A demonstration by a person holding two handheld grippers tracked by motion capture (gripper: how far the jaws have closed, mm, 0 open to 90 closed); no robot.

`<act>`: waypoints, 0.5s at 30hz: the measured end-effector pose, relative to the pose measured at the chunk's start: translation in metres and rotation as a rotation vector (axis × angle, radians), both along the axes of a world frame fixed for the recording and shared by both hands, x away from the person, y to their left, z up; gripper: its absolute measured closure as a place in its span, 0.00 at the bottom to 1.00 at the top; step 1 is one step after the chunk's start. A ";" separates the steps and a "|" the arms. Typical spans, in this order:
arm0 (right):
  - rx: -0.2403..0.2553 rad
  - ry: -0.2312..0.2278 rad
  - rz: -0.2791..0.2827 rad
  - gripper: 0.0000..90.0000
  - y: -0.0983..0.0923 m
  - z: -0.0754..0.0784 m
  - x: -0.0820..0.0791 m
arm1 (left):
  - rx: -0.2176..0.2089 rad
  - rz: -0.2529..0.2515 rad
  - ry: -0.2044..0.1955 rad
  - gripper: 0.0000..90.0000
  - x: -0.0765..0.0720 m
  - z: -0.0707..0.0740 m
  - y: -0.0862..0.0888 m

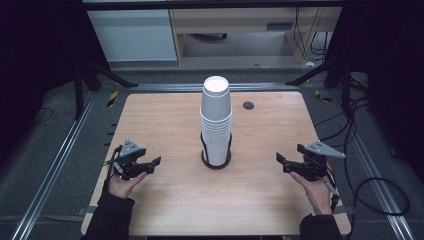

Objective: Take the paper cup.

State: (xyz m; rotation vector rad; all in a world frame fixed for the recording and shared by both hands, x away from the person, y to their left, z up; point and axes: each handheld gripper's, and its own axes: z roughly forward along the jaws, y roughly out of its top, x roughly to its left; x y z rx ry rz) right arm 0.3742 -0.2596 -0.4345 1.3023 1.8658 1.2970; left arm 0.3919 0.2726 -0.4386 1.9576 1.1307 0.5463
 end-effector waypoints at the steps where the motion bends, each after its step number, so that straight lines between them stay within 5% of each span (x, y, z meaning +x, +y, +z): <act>1: 0.002 -0.002 0.009 0.13 0.001 0.002 0.000 | -0.007 0.000 0.008 0.30 0.001 0.000 0.001; 15: 0.029 -0.060 0.104 0.14 0.026 0.039 0.003 | -0.058 -0.009 -0.029 0.23 0.001 0.006 0.002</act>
